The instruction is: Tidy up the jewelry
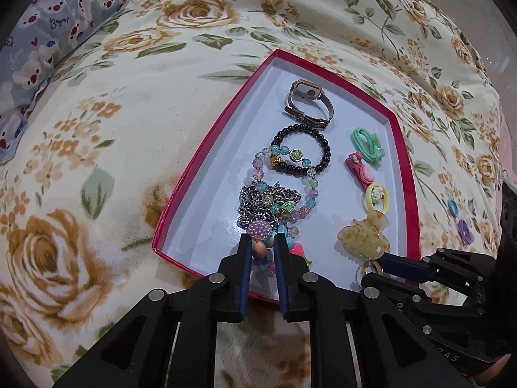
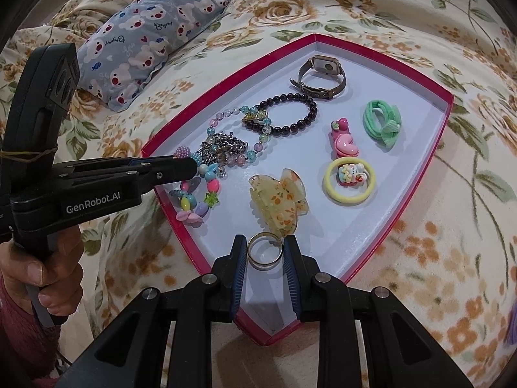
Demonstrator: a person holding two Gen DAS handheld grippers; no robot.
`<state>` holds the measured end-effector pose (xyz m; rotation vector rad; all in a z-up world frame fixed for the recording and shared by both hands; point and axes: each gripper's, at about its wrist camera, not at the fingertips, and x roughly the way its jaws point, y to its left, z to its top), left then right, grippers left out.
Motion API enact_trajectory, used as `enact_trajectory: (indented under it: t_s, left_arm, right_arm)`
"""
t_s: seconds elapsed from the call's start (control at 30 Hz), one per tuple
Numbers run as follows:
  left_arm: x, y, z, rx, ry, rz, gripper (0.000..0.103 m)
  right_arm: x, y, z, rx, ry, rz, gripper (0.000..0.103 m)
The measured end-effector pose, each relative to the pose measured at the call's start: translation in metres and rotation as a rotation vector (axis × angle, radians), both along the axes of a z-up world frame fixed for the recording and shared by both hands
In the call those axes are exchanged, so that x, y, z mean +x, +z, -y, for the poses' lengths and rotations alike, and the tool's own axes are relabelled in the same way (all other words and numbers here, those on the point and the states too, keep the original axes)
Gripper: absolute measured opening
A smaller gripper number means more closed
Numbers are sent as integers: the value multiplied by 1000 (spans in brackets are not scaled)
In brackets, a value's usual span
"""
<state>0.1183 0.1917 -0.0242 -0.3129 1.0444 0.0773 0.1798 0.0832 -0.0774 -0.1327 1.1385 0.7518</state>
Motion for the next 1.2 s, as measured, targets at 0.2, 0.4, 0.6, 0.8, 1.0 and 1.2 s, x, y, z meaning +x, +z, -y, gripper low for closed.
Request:
enact_trajectory:
  t_s: [0.2,0.4,0.6,0.8,1.0,1.2]
  left_arm:
    - [-1,2,1,25,-1,-1,17]
    - [-5,8,1,46,1,9,29]
    - [-12,17,3,74,3,35,50]
    - [-21,23,2,78,14,49,51]
    - [-32,31,3,87,31,91,60]
    - [-45,36,10,113,45,131,71]
  right_arm:
    - [0,2,3,1,-15,8,27]
    - [1,5,10,19,-38,10,31]
    - [0,15,22,48,-71,38,32]
    - [2,25,38,80,-129,78,34]
    - [1,35,53,145,-192,143,45]
    - [-4,38,65,180,-223,183,46]
